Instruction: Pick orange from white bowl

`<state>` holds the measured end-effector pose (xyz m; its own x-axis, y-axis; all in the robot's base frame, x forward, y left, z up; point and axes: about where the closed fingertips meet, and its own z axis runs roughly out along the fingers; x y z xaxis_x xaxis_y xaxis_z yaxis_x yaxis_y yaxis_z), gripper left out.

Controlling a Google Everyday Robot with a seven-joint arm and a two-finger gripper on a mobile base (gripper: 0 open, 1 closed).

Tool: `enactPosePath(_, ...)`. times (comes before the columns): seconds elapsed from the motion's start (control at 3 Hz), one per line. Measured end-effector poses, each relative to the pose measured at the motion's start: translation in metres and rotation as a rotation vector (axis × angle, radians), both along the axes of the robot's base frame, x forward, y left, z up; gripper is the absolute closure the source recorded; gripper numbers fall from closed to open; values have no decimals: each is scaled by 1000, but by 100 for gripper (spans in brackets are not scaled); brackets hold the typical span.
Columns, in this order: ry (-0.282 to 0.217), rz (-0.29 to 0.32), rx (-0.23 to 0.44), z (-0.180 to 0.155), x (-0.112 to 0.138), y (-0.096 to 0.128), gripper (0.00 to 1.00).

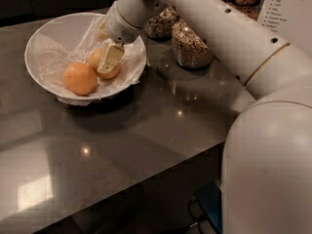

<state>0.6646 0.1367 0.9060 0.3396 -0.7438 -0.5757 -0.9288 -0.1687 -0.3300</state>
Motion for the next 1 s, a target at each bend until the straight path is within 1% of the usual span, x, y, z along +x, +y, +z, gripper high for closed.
enactPosePath(0.33,1,0,0,0,0,0,42)
enactPosePath(0.67,7,2,1,-3,0,0,38)
enactPosePath(1.0,17,7,-2,-7,0,0,37)
